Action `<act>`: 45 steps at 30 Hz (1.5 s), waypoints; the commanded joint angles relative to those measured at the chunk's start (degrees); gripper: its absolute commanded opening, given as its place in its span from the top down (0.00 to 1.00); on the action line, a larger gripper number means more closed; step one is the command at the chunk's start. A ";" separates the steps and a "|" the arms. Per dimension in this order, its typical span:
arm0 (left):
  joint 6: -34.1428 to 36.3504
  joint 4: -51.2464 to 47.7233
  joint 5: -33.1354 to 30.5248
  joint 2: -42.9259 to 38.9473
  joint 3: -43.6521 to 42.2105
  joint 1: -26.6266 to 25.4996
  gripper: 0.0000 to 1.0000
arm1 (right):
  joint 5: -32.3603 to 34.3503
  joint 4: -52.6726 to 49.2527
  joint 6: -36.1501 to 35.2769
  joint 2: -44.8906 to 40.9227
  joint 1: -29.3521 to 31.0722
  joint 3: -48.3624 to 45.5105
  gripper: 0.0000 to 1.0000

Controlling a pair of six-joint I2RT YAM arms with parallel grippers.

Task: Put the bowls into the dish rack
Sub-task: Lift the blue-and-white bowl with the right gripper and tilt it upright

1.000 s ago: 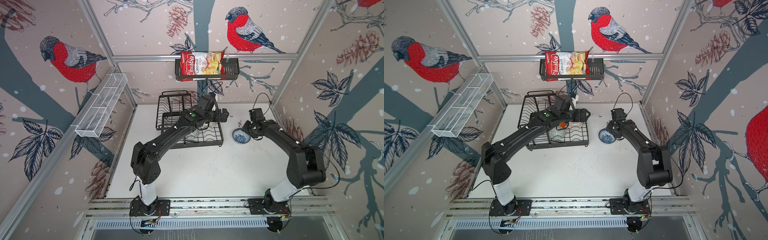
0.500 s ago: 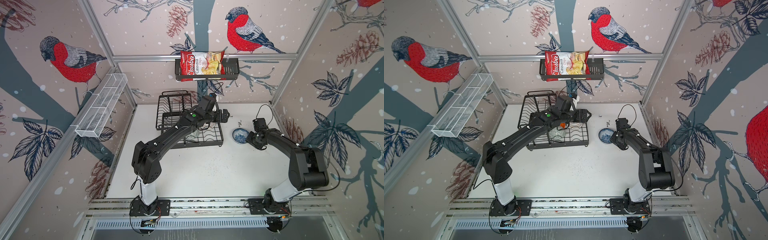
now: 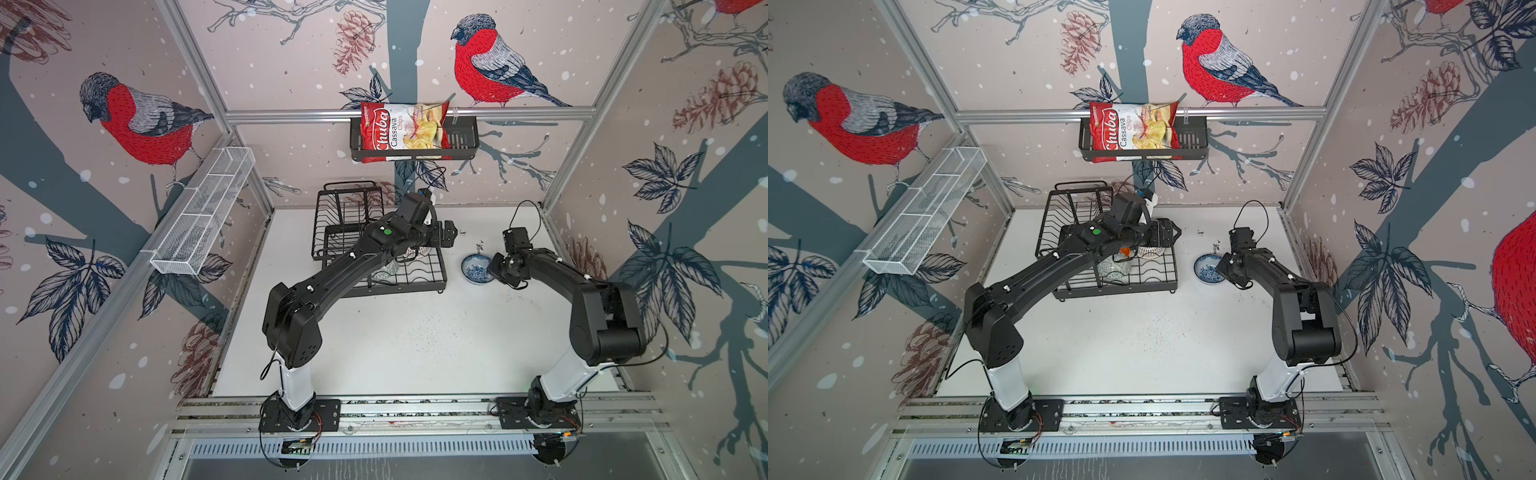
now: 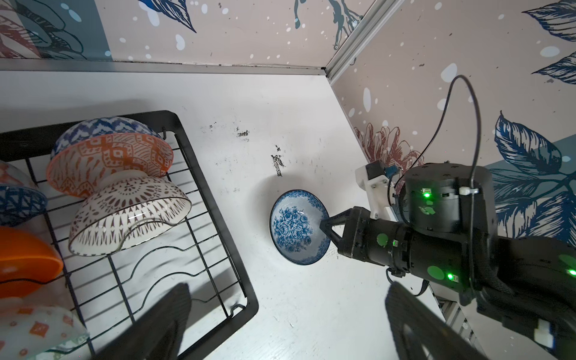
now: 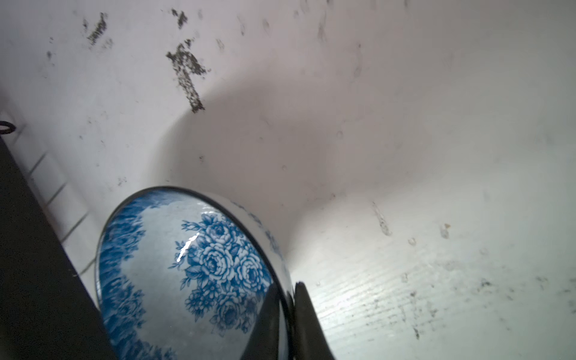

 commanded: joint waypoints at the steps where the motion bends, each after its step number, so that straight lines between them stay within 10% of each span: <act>1: -1.22 -1.87 -0.55 1.26 1.76 -0.04 0.02 | 1.99 -0.95 -1.43 -1.71 0.95 2.32 0.91; 24: -4.81 -14.23 1.47 16.23 20.82 0.07 0.18 | 2.58 0.37 -1.54 -7.03 8.16 15.82 0.99; 45: -4.61 -13.69 2.44 16.87 21.76 0.16 0.60 | 4.30 10.49 -0.61 -15.18 13.91 8.04 0.99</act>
